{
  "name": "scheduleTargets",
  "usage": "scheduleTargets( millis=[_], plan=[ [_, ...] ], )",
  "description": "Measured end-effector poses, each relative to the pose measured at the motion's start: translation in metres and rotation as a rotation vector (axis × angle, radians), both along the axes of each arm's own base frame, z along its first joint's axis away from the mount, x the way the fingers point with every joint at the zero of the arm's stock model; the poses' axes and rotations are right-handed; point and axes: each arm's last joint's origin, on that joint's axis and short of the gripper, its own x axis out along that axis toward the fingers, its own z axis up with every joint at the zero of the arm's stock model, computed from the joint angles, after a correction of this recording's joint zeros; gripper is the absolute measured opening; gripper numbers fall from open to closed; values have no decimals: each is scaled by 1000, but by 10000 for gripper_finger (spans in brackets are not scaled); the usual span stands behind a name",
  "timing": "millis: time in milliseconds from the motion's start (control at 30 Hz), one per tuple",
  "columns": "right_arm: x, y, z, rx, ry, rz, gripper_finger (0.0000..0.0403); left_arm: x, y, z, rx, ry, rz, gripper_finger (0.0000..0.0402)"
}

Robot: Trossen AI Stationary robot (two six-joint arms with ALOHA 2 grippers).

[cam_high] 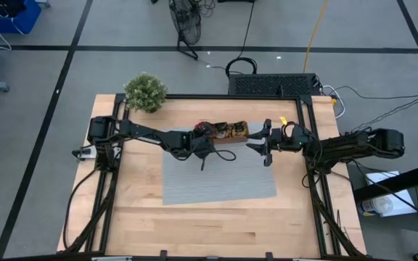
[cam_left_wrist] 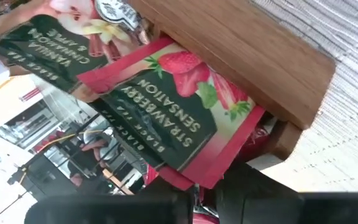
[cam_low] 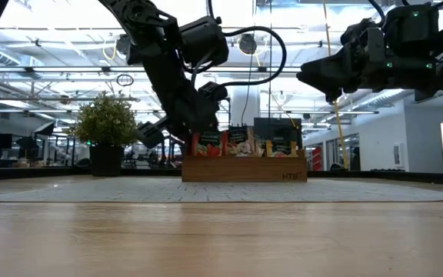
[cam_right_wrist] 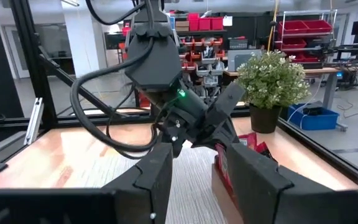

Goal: Pick & Place Tea
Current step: Put the red tea bag into the left section of the wooden organizer

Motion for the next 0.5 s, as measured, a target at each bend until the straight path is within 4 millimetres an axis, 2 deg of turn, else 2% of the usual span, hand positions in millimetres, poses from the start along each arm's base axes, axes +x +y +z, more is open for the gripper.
scheduleTargets(
  millis=[267, 500],
  plan=[
    [0, 0, 0, 4, 0, 0, 141, 2, 0, 2, 6, -49, 20, 65],
    [0, 0, 0, 4, 1, 1, 141, 6, -7, 7, 116, -107, 63, 66]
  ],
)
